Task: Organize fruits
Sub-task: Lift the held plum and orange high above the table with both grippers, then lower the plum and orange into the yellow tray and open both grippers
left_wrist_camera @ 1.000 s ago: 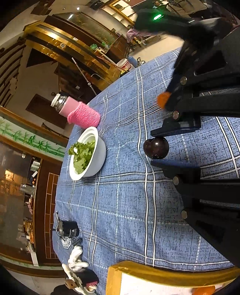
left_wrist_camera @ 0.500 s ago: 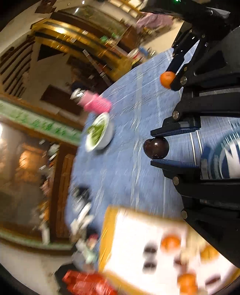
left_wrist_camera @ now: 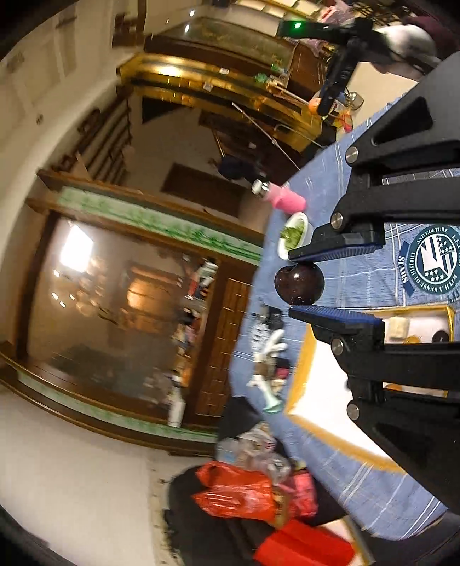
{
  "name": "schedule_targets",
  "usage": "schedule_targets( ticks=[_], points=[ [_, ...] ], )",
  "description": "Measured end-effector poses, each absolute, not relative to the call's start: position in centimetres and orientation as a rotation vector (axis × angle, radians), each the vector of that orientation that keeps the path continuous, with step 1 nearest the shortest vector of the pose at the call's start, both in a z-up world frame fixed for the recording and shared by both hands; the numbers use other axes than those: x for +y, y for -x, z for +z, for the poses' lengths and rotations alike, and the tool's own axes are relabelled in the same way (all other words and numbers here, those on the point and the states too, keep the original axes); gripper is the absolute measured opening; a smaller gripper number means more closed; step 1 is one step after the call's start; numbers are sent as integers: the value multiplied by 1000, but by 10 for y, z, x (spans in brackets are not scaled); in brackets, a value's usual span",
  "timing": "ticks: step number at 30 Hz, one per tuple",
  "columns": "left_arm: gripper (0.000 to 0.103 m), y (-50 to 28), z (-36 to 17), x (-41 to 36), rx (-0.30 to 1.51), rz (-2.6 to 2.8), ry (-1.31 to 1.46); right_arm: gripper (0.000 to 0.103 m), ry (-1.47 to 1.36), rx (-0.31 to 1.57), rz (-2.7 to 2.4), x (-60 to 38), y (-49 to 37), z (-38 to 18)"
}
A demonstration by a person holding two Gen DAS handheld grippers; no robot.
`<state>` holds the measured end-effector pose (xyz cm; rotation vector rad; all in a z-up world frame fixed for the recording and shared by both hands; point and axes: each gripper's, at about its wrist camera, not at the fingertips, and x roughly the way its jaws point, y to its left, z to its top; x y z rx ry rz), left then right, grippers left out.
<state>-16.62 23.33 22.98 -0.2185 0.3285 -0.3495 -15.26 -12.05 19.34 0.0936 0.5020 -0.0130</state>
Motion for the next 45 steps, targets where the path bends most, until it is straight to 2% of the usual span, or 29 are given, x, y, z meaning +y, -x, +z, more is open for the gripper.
schedule_targets(
  ticks=[7,14,25,33,45],
  points=[
    [24,185,265,272,243,-353,249,35,-216,397,-20,-152,185,243],
    [24,183,262,284,229,-281,222,36,-193,330,29,-132,187,274],
    [24,115,176,280,495,-137,172,36,-244,581,234,-70,95,185],
    [24,79,100,296,695,-42,192,36,-148,757,438,41,38,114],
    [24,62,72,298,743,72,87,37,-25,904,579,127,26,53]
  ],
)
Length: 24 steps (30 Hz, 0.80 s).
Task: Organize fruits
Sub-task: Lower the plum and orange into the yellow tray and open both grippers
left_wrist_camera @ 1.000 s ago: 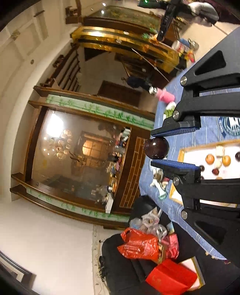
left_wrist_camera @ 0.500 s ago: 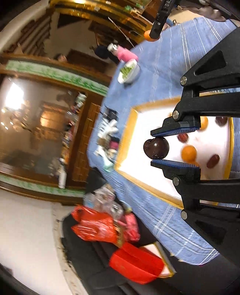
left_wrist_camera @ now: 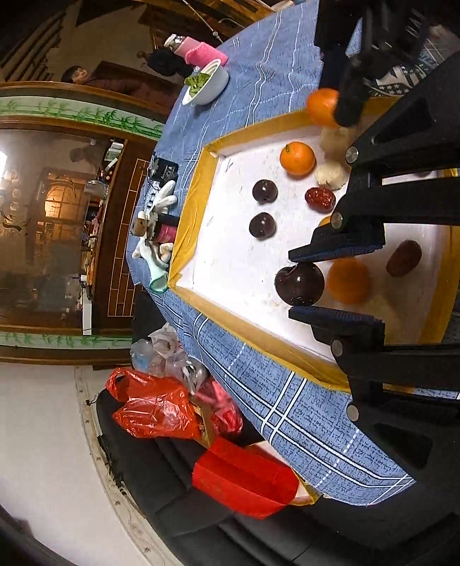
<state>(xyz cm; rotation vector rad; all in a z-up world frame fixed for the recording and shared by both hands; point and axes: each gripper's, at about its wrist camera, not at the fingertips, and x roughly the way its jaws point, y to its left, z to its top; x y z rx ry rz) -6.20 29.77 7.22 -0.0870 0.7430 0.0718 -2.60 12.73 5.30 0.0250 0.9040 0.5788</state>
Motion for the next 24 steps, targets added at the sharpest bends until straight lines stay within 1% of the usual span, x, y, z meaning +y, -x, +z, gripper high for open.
schedule_targets(
  ticks=[9,24],
  points=[
    [24,59,68,300,762,73,93,37,35,920,571,144,23,42],
    [24,56,66,298,777,64,93,38,43,924,565,150,19,36]
  ],
)
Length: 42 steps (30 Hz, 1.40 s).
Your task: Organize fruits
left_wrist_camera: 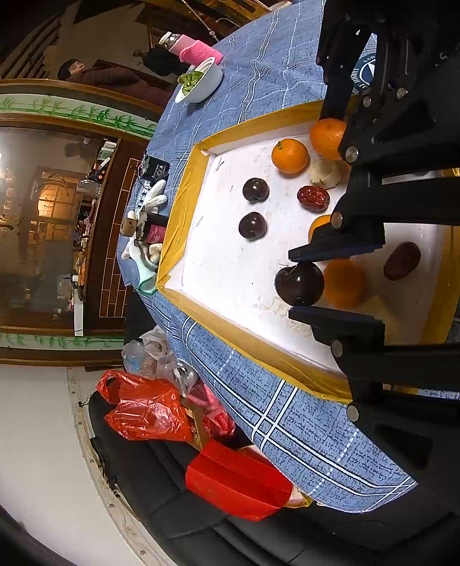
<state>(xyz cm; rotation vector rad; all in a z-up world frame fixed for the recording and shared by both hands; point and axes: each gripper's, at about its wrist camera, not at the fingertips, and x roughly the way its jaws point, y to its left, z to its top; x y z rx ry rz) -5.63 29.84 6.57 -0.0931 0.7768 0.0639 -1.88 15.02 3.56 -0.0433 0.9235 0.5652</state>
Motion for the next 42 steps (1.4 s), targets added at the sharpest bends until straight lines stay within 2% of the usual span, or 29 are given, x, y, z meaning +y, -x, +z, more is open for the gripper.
schedule_targets(
  ticks=[6,9,13,17,25,28,30,33,37,42],
  points=[
    [26,56,64,299,778,63,98,38,41,921,562,151,17,35],
    [33,56,64,299,773,64,98,38,39,921,563,151,17,35],
    [35,57,63,299,768,65,103,38,41,922,564,152,17,35],
    [51,58,63,300,764,73,114,38,45,924,569,154,18,34],
    [53,61,66,303,761,75,128,40,34,921,572,155,19,36],
    [58,61,66,303,759,74,131,44,31,917,573,154,20,37],
    [68,62,67,303,756,77,132,47,27,915,573,154,21,38],
    [76,63,68,302,757,74,138,49,18,913,573,153,22,40],
    [76,70,76,301,746,62,161,52,-44,912,601,139,29,47],
    [77,95,107,300,649,19,194,65,-414,916,721,70,54,58]
  ],
)
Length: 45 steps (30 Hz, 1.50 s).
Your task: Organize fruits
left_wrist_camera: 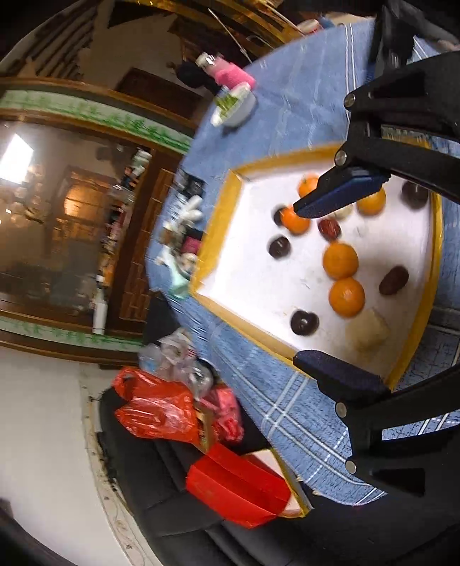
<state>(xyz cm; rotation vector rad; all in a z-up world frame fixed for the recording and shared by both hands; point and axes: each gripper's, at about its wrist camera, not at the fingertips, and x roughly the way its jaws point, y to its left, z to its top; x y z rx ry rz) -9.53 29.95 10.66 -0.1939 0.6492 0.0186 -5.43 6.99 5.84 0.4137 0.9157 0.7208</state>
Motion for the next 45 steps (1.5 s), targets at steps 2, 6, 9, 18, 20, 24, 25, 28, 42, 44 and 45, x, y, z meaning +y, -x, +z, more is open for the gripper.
schedule_targets(
  ticks=[2,6,9,18,20,24,25,28,42,44,45],
  points=[
    [80,105,118,295,606,-3,191,68,-607,934,770,41,69,57],
    [80,121,138,279,558,-62,197,68,-939,979,768,-28,110,42],
    [80,135,153,265,523,-104,183,68,-934,938,633,-72,134,45],
    [80,183,240,233,328,-373,206,68,-792,663,205,-217,198,141],
    [80,190,257,227,301,-417,202,68,-752,597,152,-238,216,174],
    [80,206,298,215,257,-521,183,68,-667,483,37,-266,252,245],
    [80,210,309,215,241,-534,182,68,-672,460,28,-273,261,264],
    [80,223,340,223,186,-535,161,68,-627,429,-17,-282,280,310],
    [102,235,381,289,136,-167,-27,94,-245,473,-29,-189,288,411],
    [102,220,363,294,190,-159,-2,94,-193,517,-13,-168,267,384],
    [102,210,352,295,225,-155,3,94,-149,558,5,-152,252,363]
  ],
)
